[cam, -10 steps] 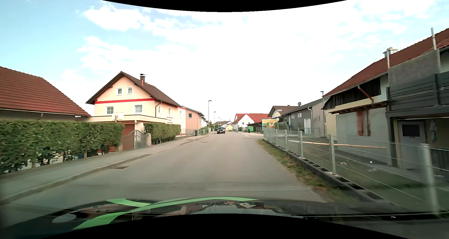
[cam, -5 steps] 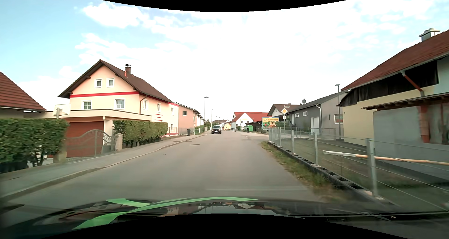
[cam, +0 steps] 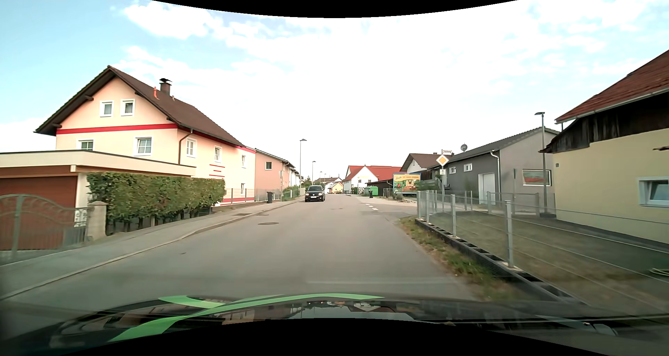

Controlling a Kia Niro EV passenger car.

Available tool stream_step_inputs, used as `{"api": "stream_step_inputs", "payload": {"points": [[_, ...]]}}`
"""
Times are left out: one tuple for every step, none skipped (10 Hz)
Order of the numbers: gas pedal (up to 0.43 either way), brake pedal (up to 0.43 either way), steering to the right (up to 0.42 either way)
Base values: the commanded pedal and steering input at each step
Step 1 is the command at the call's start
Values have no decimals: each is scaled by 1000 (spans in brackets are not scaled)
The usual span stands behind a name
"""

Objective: Follow the waypoints while adhering to traffic rules and regulations

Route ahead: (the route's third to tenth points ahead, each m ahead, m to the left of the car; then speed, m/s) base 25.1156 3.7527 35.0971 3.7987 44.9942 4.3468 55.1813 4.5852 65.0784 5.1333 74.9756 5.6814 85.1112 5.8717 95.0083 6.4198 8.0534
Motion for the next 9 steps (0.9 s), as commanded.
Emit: {"api": "stream_step_inputs", "payload": {"points": [[150,0,-4],[150,0,-4],[150,0,-4],[150,0,-4],[150,0,-4],[150,0,-4],[150,0,-5],[150,0,-5],[150,0,-7]]}}
